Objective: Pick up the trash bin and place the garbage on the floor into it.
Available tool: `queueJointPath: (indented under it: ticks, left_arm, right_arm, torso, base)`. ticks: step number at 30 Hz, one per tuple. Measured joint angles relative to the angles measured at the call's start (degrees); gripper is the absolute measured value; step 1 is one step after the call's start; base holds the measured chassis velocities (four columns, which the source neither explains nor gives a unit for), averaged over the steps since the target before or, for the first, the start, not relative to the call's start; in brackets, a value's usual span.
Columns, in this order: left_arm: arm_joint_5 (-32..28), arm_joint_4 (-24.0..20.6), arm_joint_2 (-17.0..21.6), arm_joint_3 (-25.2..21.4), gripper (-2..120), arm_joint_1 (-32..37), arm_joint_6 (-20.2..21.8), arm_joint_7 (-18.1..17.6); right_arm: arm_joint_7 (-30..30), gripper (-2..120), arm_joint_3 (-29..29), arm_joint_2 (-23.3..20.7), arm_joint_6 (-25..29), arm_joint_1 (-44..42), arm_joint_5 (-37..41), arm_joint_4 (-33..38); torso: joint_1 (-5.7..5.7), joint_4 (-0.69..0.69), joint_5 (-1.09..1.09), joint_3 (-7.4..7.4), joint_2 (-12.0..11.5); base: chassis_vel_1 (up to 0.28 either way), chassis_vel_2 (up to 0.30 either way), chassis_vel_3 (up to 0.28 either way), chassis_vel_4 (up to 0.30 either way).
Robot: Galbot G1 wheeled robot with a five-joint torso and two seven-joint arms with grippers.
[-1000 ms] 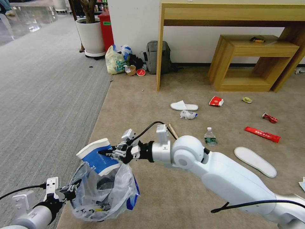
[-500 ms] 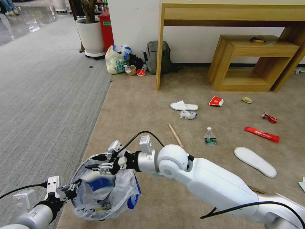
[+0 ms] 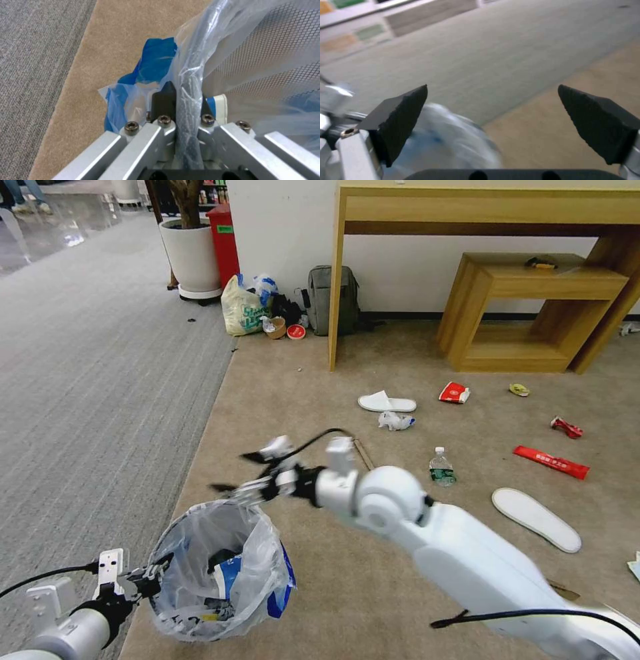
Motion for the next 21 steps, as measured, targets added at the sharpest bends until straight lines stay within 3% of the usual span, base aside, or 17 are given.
queueJointPath:
  ticks: [1,4,9,21]
  left_arm:
    - [0.0,0.0,0.0,0.0,0,0.0,0.0,0.0]
    - [-0.01,0.09,0.02,-0.11,0,0.11,0.0,0.1]
    - [-0.01,0.09,-0.29,0.02,0,-0.18,0.0,0.23]
    - [0.09,-0.03,-1.0,-0.2,0,-0.04,0.0,0.78]
  right_arm:
    - [0.0,100,0.0,0.0,0.0,0.0,0.0,0.0]
    - [-1.74,100,8.38,-3.71,0.33,-8.46,-2.7,1.77]
    - [-3.8,100,16.92,-6.3,0.49,-17.62,-6.08,3.19]
    - [-5.01,100,26.61,-5.9,1.39,-25.43,-9.79,4.78]
  torso:
    - [0.0,0.0,0.0,0.0,0.0]
    - [0.0,0.0,0.0,0.0,0.01]
    - [0.0,-0.02,-0.01,0.0,0.0]
    - [0.0,0.01,-0.02,0.0,0.01]
  base:
    - [0.0,0.0,0.0,0.0]
    - [0.0,0.0,0.0,0.0]
    - [0.0,0.0,0.0,0.0]
    - [-0.013,-0.016,0.016,0.014]
